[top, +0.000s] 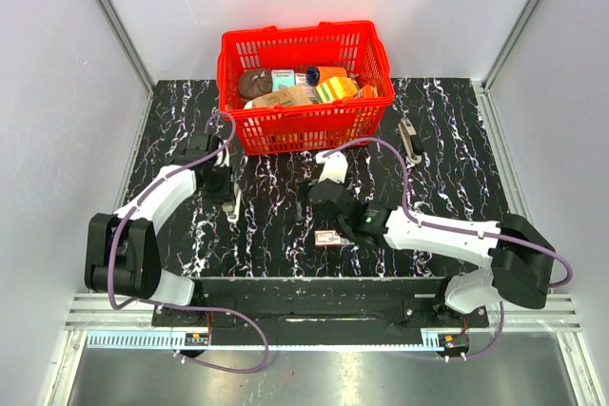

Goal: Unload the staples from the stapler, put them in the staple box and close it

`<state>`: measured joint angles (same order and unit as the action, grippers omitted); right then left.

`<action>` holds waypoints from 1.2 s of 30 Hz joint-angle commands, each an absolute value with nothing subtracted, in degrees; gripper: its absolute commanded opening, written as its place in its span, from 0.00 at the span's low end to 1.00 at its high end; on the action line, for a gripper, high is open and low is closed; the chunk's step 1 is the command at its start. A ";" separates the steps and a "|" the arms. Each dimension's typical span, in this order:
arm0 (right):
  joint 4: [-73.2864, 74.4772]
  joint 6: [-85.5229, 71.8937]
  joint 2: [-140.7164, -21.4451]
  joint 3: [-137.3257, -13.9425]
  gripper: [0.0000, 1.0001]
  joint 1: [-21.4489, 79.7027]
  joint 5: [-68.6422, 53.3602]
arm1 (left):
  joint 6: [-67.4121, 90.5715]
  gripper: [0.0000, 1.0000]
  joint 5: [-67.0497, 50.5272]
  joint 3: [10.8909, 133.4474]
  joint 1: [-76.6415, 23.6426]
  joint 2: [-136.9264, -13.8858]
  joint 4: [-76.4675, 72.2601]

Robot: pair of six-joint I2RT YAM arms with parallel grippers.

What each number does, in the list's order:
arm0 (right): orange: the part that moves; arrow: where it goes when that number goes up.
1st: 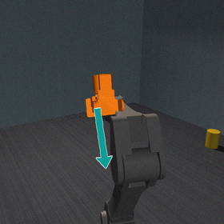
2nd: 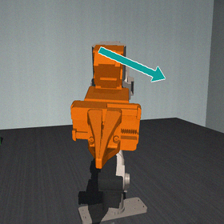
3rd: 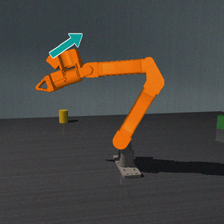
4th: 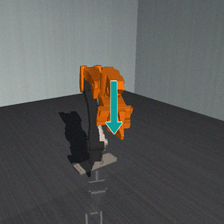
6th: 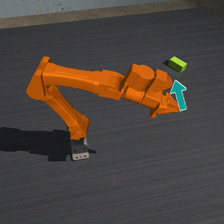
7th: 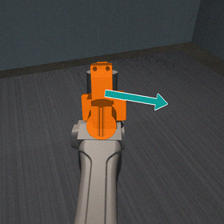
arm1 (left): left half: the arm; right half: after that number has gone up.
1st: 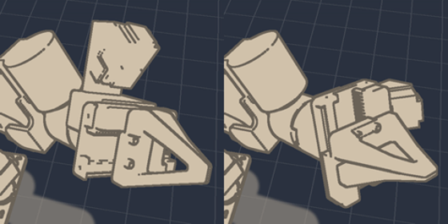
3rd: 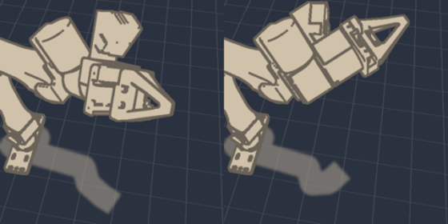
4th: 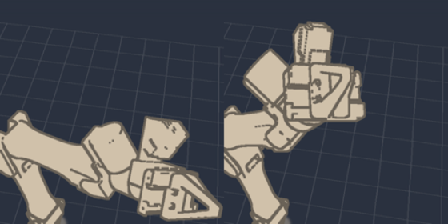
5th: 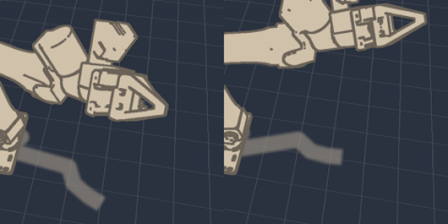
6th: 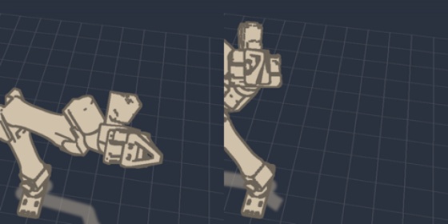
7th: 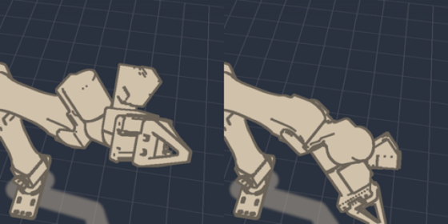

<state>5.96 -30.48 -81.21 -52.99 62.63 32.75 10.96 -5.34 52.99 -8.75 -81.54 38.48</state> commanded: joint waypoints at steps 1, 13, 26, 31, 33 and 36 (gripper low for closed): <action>8.17 -31.29 -82.70 -56.95 0.91 63.11 34.54 | 10.20 0.32 -4.83 53.52 -9.76 -82.96 36.04; 20.13 -39.99 -92.98 -71.09 0.99 63.11 33.41 | 4.14 0.99 -8.25 67.57 -5.29 -79.29 45.87; 32.79 -39.98 -121.54 -104.14 0.88 63.72 19.60 | -8.34 0.93 -22.95 68.30 19.87 -66.19 52.38; 32.60 -42.18 -126.64 -111.95 0.88 64.77 17.67 | -11.34 0.91 -19.87 65.22 19.95 -65.74 51.86; 32.70 -42.54 -128.49 -114.60 0.87 65.39 17.67 | -11.43 0.90 -17.50 63.73 20.04 -66.44 50.89; 33.66 -43.33 -131.47 -118.46 0.86 66.00 17.58 | -10.64 0.88 -15.56 61.53 20.74 -66.27 48.87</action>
